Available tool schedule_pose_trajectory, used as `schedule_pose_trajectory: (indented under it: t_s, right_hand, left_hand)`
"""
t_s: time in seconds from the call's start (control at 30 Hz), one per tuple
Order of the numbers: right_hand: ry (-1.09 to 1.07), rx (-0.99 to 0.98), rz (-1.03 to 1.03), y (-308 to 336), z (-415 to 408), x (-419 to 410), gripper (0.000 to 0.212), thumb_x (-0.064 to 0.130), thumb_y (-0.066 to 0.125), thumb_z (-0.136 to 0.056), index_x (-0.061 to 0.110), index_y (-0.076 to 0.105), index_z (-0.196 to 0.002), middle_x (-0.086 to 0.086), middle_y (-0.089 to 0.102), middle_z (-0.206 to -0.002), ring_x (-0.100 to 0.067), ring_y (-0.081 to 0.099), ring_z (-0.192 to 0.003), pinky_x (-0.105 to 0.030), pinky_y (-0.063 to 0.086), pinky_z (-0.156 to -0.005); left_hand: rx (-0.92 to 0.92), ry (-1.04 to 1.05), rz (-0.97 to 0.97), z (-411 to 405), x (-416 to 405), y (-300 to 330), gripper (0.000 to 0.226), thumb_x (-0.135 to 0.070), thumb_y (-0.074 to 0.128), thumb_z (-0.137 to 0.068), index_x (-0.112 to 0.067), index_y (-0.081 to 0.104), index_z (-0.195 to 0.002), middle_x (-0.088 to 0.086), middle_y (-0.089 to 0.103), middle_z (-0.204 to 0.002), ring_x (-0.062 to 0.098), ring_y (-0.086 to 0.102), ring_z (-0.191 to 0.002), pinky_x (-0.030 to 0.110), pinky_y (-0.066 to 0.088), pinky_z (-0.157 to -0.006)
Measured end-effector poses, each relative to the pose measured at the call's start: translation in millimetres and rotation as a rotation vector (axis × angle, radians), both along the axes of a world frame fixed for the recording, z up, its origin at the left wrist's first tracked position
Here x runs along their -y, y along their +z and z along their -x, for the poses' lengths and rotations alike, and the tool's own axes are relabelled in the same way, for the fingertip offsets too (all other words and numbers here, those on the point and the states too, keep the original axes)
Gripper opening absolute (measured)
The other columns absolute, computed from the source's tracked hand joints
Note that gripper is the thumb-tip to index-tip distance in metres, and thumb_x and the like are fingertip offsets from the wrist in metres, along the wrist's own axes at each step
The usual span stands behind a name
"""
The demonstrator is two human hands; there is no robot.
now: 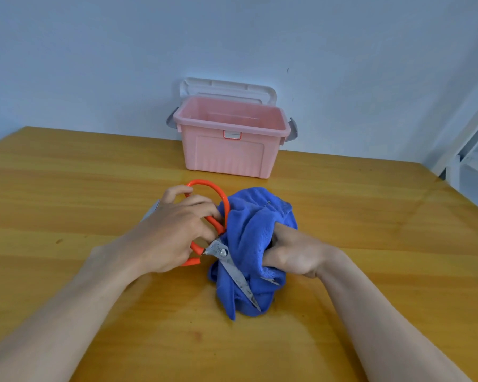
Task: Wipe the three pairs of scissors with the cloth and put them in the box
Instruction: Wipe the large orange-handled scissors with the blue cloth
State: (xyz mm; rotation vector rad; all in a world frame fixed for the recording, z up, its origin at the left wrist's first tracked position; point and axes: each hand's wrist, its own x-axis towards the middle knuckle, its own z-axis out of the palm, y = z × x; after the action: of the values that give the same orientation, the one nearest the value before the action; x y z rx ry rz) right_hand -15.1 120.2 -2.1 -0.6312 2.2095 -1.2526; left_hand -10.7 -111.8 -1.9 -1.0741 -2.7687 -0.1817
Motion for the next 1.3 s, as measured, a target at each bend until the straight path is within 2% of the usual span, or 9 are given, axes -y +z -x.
schedule_pose_trajectory:
  t_s: [0.2,0.33,0.5,0.73,0.8,0.9,1.1,1.2,1.3]
  right_hand:
    - [-0.074,-0.028,-0.062,-7.1,6.6,-2.5,0.033,0.011,0.055,-0.069,-0.007,0.058,-0.096,-0.009,0.057,-0.082,-0.017,0.052,-0.078,-0.035,0.044,-0.071]
    - [-0.121,-0.248,-0.008,-10.0,6.7,13.1,0.014,0.005,0.05,-0.075,-0.009,0.053,-0.077,-0.006,0.051,-0.066,-0.014,0.049,-0.066,-0.032,0.042,-0.063]
    - [-0.069,-0.274,0.086,-4.3,4.9,18.8,0.023,0.006,0.05,-0.072,0.02,0.041,-0.056,0.016,0.04,-0.049,-0.002,0.038,-0.05,-0.015,0.032,-0.05]
    - [-0.075,-0.084,0.003,-9.2,9.4,-9.0,0.013,0.008,0.052,-0.065,0.017,0.055,-0.073,0.008,0.051,-0.062,-0.007,0.047,-0.063,-0.023,0.038,-0.057]
    - [-0.091,-0.088,-0.017,-9.5,9.6,-8.4,0.015,0.009,0.053,-0.065,0.017,0.057,-0.078,0.01,0.053,-0.062,-0.006,0.049,-0.063,-0.024,0.04,-0.058]
    - [-0.099,-0.194,0.033,-8.5,8.9,3.7,0.01,0.007,0.052,-0.068,0.016,0.051,-0.063,0.015,0.047,-0.053,-0.002,0.044,-0.054,-0.018,0.036,-0.052]
    - [-0.116,-0.258,0.1,-10.0,11.4,6.9,0.043,-0.011,0.056,-0.082,0.019,0.042,-0.055,0.017,0.04,-0.049,-0.001,0.038,-0.048,-0.015,0.032,-0.05]
    - [-0.095,-0.192,0.076,-5.3,10.2,-0.5,0.031,0.002,0.052,-0.074,0.022,0.042,-0.053,0.018,0.039,-0.049,-0.002,0.035,-0.047,-0.016,0.03,-0.048]
    - [-0.11,-0.139,0.05,-7.4,11.2,-10.0,0.004,0.004,0.049,-0.068,0.006,0.047,-0.064,0.006,0.041,-0.056,-0.011,0.036,-0.056,-0.026,0.029,-0.053]
  left_hand:
    - [-0.047,0.123,-0.074,-5.4,-4.6,1.8,0.048,0.003,0.085,-0.051,-0.04,0.074,-0.067,-0.017,0.067,-0.114,0.013,0.056,-0.123,0.045,0.019,-0.096]
    - [-0.011,0.163,-0.157,-5.3,-6.2,2.5,0.039,0.01,0.073,-0.062,-0.029,0.074,-0.067,-0.013,0.066,-0.119,0.013,0.053,-0.124,0.045,0.051,-0.076]
    - [0.09,0.195,-0.2,1.1,3.6,1.9,0.033,0.005,0.071,-0.073,-0.028,0.076,-0.071,-0.018,0.06,-0.123,0.003,0.044,-0.121,0.026,0.048,-0.077]
    - [0.029,0.185,-0.147,0.5,8.7,5.7,0.038,0.0,0.076,-0.068,-0.038,0.077,-0.069,-0.023,0.063,-0.115,0.001,0.046,-0.117,0.018,0.035,-0.052]
    - [0.024,0.177,-0.156,-0.5,7.5,6.3,0.036,-0.002,0.079,-0.067,-0.038,0.077,-0.069,-0.023,0.064,-0.113,0.001,0.047,-0.115,0.021,0.04,-0.051]
    - [-0.013,0.188,-0.181,-2.1,4.3,5.2,0.032,-0.002,0.081,-0.065,-0.034,0.076,-0.064,-0.022,0.066,-0.111,0.003,0.049,-0.112,0.029,0.048,-0.051]
    - [-0.001,0.184,-0.263,-1.5,3.0,5.9,0.029,-0.007,0.084,-0.065,-0.035,0.075,-0.062,-0.023,0.065,-0.11,-0.002,0.046,-0.109,0.029,0.049,-0.057]
    - [-0.018,0.181,-0.27,-1.2,6.9,7.1,0.032,-0.006,0.084,-0.062,-0.036,0.075,-0.062,-0.023,0.066,-0.108,-0.003,0.045,-0.108,0.03,0.05,-0.054]
    - [-0.049,0.17,-0.261,0.9,9.2,6.7,0.037,-0.001,0.084,-0.058,-0.037,0.076,-0.064,-0.021,0.067,-0.105,-0.001,0.046,-0.106,0.032,0.05,-0.046]
